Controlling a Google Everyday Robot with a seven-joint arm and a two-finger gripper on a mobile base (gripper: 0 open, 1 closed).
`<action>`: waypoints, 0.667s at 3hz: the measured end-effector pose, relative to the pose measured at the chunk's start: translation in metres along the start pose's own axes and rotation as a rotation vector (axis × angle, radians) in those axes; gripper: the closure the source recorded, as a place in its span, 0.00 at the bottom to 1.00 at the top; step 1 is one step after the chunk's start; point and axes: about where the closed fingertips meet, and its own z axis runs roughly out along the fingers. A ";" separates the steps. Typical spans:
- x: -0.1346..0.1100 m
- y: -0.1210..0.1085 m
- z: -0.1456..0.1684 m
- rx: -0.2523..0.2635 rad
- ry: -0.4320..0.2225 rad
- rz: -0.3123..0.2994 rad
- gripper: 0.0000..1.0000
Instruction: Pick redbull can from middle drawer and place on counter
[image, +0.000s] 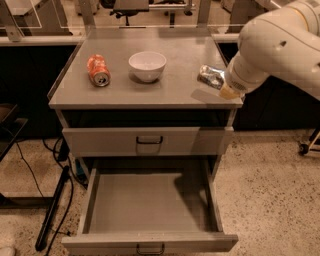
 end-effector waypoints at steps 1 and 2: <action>-0.008 -0.009 -0.007 0.015 -0.016 0.006 1.00; -0.007 -0.009 -0.004 0.003 -0.021 0.011 1.00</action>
Offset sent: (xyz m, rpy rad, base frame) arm 0.0093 0.0011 0.0049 0.0377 -0.0022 0.0045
